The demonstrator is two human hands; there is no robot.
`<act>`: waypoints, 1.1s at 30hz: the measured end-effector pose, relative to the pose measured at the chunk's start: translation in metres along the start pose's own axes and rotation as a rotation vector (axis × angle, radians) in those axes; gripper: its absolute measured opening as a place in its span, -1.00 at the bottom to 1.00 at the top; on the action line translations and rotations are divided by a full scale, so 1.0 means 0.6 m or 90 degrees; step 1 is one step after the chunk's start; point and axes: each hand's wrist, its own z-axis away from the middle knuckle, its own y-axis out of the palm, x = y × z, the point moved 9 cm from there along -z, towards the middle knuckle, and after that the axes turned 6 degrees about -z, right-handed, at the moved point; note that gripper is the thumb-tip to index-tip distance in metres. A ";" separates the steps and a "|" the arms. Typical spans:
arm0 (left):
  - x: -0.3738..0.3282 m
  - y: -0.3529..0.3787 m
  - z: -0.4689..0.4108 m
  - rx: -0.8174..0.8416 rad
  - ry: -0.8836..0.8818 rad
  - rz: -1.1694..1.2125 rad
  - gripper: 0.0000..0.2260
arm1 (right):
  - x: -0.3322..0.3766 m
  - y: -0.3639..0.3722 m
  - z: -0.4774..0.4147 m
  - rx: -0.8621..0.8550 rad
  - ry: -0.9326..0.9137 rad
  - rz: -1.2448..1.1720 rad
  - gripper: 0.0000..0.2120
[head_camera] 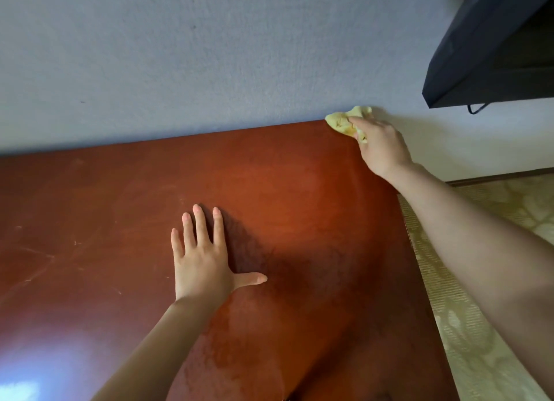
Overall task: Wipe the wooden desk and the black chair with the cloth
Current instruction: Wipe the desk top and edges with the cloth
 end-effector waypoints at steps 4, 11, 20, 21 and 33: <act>-0.001 -0.001 -0.001 0.003 -0.001 -0.005 0.29 | -0.006 -0.003 -0.022 -0.039 0.091 0.003 -0.57; -0.001 -0.001 0.000 0.009 -0.001 -0.008 0.29 | 0.057 0.007 0.064 -0.047 -0.145 -0.052 -0.61; -0.001 -0.001 0.000 0.007 -0.003 -0.007 0.30 | 0.114 0.054 0.312 0.254 -0.595 -0.050 -0.49; 0.000 -0.001 0.000 0.007 -0.003 -0.006 0.30 | 0.118 0.054 0.319 0.264 -0.649 -0.025 -0.47; -0.003 0.001 -0.001 0.009 0.004 0.000 0.29 | 0.174 0.071 0.083 0.202 -0.500 0.000 -0.59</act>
